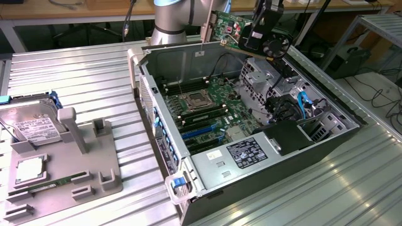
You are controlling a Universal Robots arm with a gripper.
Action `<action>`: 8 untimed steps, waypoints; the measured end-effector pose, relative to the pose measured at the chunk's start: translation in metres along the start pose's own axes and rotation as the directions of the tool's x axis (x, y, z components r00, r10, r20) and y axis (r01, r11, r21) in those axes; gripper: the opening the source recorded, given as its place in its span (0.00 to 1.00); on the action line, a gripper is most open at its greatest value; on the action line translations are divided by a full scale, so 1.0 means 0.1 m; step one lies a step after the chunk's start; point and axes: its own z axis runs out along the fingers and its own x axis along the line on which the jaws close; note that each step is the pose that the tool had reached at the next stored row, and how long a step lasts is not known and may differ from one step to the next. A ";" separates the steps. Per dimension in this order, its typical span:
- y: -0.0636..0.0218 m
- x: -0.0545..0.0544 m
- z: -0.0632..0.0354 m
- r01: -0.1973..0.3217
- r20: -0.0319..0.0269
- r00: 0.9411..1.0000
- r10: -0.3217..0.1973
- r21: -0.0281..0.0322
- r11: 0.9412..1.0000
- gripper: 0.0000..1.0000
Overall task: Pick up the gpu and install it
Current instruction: 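Insert the gpu into the slot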
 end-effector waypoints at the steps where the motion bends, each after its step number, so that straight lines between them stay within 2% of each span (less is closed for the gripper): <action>1: 0.000 0.00 0.000 0.003 0.000 1.000 -0.003 0.000 1.000 0.28; 8: -0.001 0.00 0.000 0.035 -0.001 0.999 -0.035 0.000 0.999 0.28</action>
